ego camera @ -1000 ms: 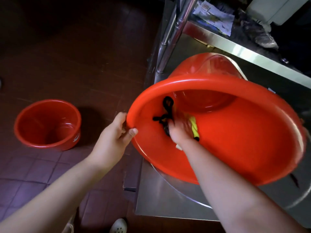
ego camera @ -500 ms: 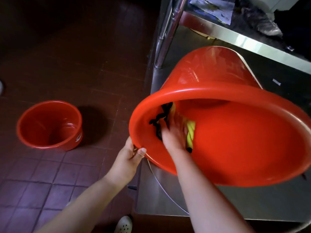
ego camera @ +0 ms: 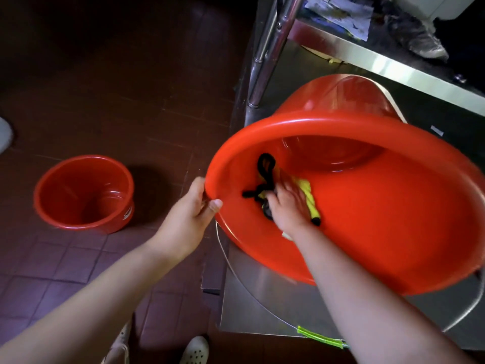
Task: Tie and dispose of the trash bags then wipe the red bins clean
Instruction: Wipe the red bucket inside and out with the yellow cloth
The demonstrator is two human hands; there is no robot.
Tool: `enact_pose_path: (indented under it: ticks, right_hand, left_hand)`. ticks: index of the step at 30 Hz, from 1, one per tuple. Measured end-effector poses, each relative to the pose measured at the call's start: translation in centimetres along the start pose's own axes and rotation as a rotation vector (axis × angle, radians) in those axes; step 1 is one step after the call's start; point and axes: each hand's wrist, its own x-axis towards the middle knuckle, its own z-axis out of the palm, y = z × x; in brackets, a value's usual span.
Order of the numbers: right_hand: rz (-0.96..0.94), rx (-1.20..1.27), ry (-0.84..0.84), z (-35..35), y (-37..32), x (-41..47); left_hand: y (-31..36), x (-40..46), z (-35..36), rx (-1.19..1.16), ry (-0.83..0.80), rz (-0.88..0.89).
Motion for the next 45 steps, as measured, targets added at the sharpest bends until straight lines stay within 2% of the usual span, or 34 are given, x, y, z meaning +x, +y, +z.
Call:
enact_pose_path:
  ticks: [3,7,12,14,18,22,25,31,38,42,45]
  right_hand:
    - [0.091,-0.089,-0.049,-0.9,2.0,3.3]
    - [0.135,-0.192,-0.027,-0.8,2.8,5.2]
    - [0.207,-0.131,-0.071,-0.4,0.8,4.2]
    - [0.217,-0.071,-0.043,0.4,-0.9,2.4]
    - [0.081,-0.04,-0.013,1.7,-4.4,-3.4]
    - [-0.064,-0.097,-0.089,2.0,-5.7,-8.7]
    - [-0.097,-0.099,-0.127,1.4,-5.0,-9.3]
    - [0.037,-0.105,-0.047,0.8,-2.4,-4.2]
    - [0.264,-0.171,-0.02,-0.5,1.6,2.6]
    - [0.299,-0.137,-0.039,-0.3,1.0,2.7]
    - [0.27,-0.077,-0.04,-0.1,-0.6,0.6]
  left_hand:
    - [0.5,1.0,-0.8,-0.001,0.003,0.044]
    - [-0.7,1.3,-0.2,-0.168,0.113,0.024]
    - [-3.3,-0.3,3.2,-0.39,0.023,-0.218]
    - [-3.8,-0.5,3.9,-0.436,0.05,-0.235]
    - [-4.1,-0.4,3.7,-0.523,0.058,-0.263]
    - [-3.9,-0.5,2.8,-0.495,0.094,-0.255]
    - [-3.3,-0.1,1.7,-0.494,0.044,-0.251]
    - [-1.5,2.4,-0.8,-0.302,0.121,-0.15]
    - [-2.8,2.3,0.1,-0.44,0.132,-0.225]
    - [-4.9,0.0,3.3,-0.613,0.0,-0.335]
    - [-5.6,-0.4,4.6,-0.674,0.063,-0.353]
